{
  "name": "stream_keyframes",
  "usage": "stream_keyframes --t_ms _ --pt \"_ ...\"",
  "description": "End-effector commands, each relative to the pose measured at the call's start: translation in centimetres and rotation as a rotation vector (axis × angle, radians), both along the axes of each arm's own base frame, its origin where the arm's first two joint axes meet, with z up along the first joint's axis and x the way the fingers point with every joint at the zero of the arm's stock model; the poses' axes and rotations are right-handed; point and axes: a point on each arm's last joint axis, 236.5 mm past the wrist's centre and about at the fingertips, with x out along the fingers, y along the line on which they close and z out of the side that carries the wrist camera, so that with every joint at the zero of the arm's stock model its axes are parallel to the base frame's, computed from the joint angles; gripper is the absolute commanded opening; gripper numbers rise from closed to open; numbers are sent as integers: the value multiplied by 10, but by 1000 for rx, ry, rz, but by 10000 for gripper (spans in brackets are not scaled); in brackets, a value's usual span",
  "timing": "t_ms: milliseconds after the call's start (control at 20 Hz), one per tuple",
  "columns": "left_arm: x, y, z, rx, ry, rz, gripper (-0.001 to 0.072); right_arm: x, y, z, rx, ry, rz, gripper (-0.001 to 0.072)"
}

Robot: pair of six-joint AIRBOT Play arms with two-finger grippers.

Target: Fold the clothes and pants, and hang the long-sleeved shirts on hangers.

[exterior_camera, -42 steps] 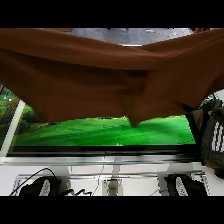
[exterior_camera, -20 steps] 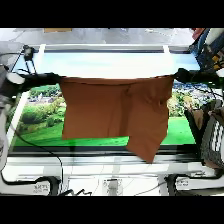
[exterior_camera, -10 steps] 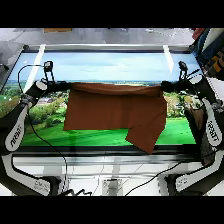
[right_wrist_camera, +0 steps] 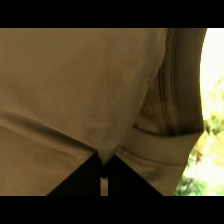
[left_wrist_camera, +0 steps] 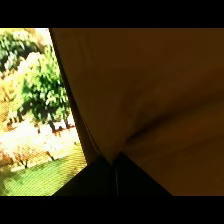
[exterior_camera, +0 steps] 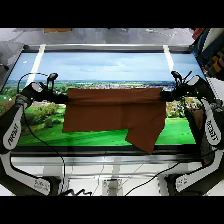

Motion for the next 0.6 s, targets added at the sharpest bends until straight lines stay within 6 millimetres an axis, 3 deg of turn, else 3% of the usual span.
stream_keyframes --t_ms 0,50,100,150,250,350,400,500,550 --pt "-13 -1 -3 -3 49 -23 18 -12 2 -3 2 49 15 17" --pt "-13 -1 -3 -3 50 -24 70 -13 2 -3 4 54 17 63" --pt "-14 -2 -2 -5 53 -26 311 -14 2 -3 4 57 18 334" --pt "-15 -3 -1 -10 55 -27 692 -14 2 -2 5 57 18 603" --pt "-17 -4 6 -16 60 -24 702 -16 2 1 4 59 22 605" --pt "-25 -2 24 -13 59 -37 701 -22 -4 9 -30 63 38 477" --pt "-29 1 37 -5 49 -44 692 -26 -10 16 -59 64 47 449" --pt "-40 7 70 -8 30 -33 598 -38 -20 34 -75 71 46 449" --pt "-45 13 86 -25 31 22 594 -49 -25 43 -66 93 33 449"
